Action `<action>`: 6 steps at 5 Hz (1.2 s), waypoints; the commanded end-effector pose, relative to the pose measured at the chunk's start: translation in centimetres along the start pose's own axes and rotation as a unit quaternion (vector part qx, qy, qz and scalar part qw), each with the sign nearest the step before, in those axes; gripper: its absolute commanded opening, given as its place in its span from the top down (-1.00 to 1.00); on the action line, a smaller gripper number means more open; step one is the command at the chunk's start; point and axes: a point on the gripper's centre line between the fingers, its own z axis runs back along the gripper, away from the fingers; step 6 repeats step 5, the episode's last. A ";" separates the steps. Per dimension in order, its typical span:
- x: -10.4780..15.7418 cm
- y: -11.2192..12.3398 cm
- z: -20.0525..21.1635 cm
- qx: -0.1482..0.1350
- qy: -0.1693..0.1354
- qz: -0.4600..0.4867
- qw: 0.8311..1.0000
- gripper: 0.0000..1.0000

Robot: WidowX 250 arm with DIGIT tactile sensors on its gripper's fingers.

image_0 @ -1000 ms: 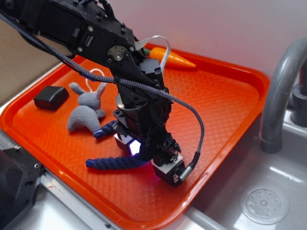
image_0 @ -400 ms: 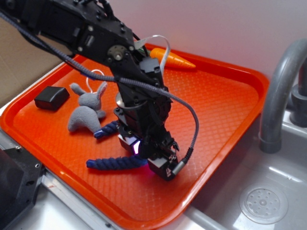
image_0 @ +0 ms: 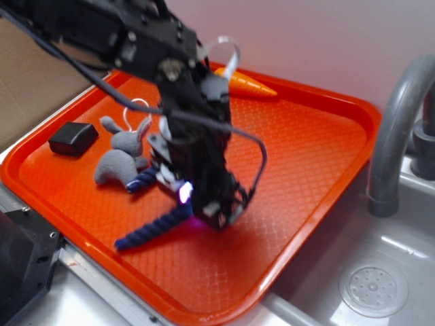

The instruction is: Grab the blue rope.

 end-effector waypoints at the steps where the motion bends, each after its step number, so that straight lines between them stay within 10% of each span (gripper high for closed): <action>1: 3.8 4.1 7.9 -0.030 -0.056 0.072 0.995 1.00; 4: 6.7 12.6 16.8 -0.201 -0.111 0.093 0.969 1.00; 6: 6.6 12.5 16.5 -0.210 -0.082 0.094 0.970 1.00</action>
